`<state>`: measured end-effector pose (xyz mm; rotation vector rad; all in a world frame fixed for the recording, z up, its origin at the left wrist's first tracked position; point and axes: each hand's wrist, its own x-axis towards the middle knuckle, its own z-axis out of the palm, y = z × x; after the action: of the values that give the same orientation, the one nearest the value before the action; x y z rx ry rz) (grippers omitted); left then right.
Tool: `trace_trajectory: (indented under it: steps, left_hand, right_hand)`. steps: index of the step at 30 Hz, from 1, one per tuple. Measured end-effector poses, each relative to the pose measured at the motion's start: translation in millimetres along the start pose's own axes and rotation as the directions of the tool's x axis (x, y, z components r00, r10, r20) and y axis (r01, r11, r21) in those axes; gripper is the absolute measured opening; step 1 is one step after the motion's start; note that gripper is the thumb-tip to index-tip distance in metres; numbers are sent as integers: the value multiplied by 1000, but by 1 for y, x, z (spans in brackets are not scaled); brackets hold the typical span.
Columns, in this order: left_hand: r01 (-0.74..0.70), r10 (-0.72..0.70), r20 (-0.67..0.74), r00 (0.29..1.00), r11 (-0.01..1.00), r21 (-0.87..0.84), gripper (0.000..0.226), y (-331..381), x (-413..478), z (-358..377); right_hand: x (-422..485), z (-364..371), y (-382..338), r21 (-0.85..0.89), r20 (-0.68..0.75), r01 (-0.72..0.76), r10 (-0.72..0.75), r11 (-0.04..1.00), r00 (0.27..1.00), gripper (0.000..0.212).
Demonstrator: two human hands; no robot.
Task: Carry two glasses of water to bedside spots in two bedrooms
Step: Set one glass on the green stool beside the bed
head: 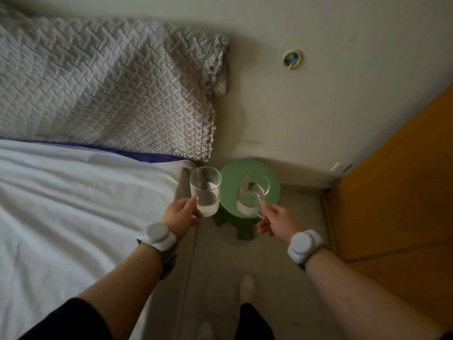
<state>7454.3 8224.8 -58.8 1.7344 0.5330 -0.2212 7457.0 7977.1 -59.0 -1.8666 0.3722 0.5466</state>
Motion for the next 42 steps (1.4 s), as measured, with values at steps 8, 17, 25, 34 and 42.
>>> trace_trajectory:
  steps: [8,17,25,34,42]
  left_hand:
    - [100,-108,-86,990,991,-92,37,-2,86,33]
    - [180,-186,-88,979,981,-69,35,-28,173,63]
    - [194,-198,-102,975,980,-51,32,-68,228,83]
    - [179,-184,-92,979,982,-60,33,-95,240,101]
    - [179,-186,-84,979,980,-84,34,-104,244,103]
  right_hand:
    - [134,-10,16,-10,54,-67,67,998,996,28]
    - [255,1,41,-79,122,-176,185,981,975,33]
    - [333,8,84,-269,187,-175,229,947,955,10]
    - [383,17,119,-431,183,-198,300,880,936,14]
    - [412,25,138,-330,119,-265,318,906,941,10]
